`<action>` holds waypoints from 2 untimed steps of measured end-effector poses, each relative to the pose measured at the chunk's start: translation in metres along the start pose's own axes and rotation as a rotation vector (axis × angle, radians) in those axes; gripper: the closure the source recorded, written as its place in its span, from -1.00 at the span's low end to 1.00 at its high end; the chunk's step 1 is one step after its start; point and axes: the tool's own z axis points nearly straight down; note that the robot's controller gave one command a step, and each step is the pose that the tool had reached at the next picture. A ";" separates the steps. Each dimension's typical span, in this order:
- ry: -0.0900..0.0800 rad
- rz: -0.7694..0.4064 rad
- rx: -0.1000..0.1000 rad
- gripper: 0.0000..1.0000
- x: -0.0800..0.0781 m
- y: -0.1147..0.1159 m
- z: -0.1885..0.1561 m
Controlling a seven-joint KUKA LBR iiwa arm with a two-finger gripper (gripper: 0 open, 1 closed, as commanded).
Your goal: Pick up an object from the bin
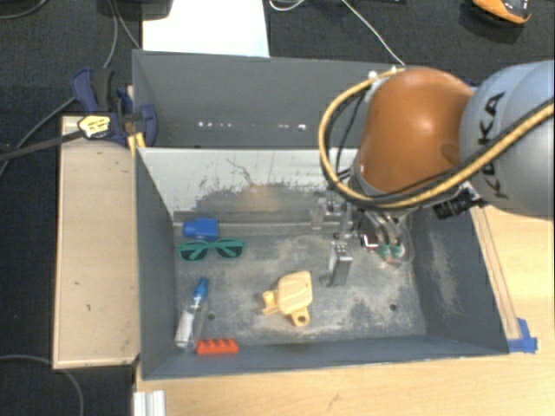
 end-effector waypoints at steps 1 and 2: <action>-0.008 0.004 -0.001 -1.00 -0.001 -0.001 -0.005; -0.007 -0.119 0.000 -1.00 0.031 -0.021 0.075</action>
Offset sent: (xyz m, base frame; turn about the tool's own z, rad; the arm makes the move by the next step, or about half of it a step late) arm -0.0432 -0.0288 -0.1027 -0.1602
